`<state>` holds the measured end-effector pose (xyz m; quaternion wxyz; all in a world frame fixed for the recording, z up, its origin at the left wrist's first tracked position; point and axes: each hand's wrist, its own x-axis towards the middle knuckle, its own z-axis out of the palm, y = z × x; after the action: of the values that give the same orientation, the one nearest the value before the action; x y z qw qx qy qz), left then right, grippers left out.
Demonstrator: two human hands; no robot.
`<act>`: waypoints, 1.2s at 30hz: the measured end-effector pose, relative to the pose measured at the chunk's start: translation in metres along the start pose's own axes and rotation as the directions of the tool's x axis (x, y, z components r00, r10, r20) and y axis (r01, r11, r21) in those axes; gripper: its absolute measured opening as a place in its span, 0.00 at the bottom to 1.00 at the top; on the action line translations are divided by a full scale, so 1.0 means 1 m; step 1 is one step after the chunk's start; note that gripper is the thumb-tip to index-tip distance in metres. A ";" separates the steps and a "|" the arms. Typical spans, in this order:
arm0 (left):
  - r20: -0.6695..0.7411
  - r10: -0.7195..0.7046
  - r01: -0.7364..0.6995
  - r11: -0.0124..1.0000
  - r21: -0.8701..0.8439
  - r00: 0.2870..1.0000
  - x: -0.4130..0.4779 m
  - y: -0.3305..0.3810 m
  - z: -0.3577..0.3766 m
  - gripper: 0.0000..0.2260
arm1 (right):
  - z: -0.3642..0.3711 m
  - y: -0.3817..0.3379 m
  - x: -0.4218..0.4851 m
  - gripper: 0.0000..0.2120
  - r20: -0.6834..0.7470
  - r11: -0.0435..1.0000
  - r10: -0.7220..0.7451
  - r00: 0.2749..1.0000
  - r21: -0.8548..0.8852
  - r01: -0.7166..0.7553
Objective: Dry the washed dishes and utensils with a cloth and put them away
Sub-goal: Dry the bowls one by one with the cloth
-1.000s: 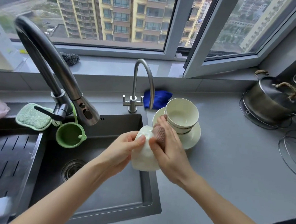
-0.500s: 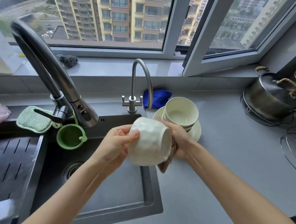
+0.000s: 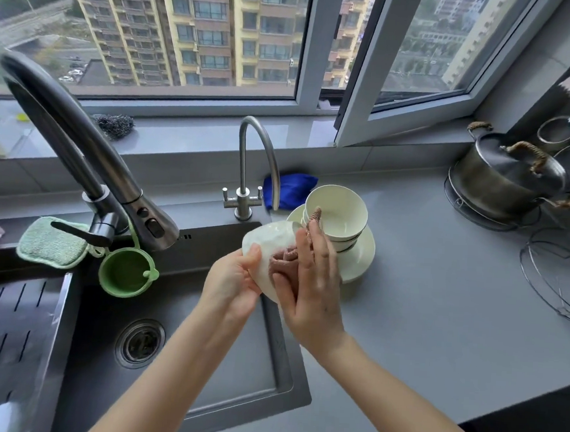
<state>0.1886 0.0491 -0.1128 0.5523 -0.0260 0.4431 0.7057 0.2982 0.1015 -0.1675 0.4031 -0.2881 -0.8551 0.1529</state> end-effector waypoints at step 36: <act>0.221 -0.957 0.429 0.282 0.858 0.188 -0.199 -0.252 0.073 0.21 | -0.348 -0.083 -0.255 0.15 -0.343 0.933 0.303 0.889 -0.080 -0.350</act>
<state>0.5011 -0.0547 -0.1138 0.9203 0.2249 0.3104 0.0785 0.6683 -0.1106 -0.0617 0.4858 -0.4768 -0.7245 0.1086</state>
